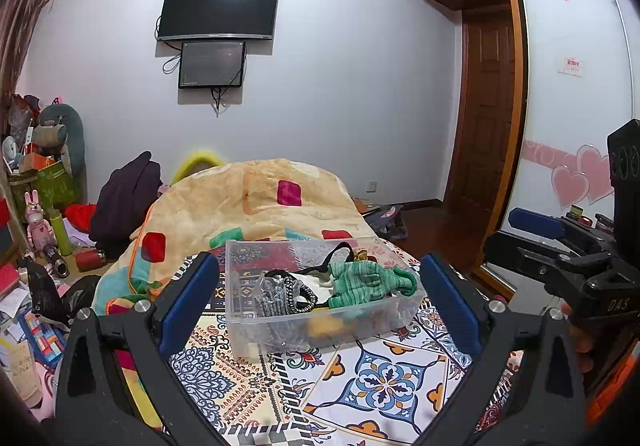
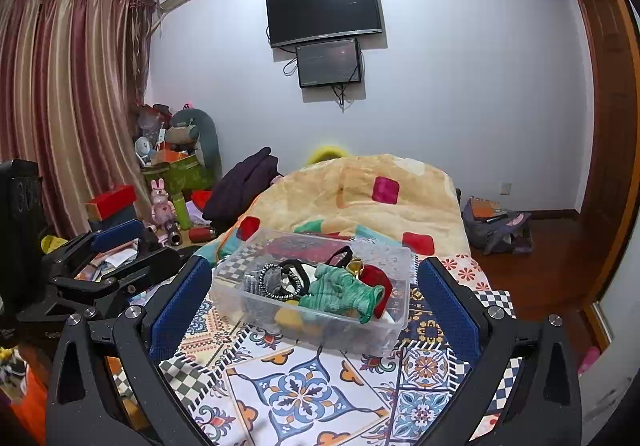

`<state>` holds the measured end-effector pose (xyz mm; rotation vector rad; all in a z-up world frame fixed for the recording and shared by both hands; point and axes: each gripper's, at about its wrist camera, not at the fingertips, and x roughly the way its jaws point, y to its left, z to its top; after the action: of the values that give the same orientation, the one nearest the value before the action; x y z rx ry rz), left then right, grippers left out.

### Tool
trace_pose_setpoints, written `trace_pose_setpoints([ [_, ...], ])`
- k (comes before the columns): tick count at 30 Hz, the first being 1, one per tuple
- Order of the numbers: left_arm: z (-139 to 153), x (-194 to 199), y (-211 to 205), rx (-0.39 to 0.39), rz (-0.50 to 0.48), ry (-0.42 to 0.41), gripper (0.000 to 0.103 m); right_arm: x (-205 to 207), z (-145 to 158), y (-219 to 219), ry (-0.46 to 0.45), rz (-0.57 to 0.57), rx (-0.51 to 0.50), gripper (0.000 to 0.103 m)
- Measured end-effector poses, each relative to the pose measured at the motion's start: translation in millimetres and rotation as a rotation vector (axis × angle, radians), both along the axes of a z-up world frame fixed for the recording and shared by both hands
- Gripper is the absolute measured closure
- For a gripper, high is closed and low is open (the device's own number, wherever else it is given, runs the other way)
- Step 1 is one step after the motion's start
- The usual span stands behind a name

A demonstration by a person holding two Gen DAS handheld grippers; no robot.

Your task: Organize soft objects

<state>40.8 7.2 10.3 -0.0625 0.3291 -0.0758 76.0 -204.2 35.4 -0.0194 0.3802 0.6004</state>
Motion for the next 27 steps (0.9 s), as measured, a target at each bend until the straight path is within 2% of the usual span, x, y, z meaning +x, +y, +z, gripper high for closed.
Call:
trace_pose_setpoints([
  [27,-1.0,-0.2,-1.5,-0.002,-0.003,0.002,0.001,-0.5,0.0,0.1,0.0,0.001,0.003,0.0],
])
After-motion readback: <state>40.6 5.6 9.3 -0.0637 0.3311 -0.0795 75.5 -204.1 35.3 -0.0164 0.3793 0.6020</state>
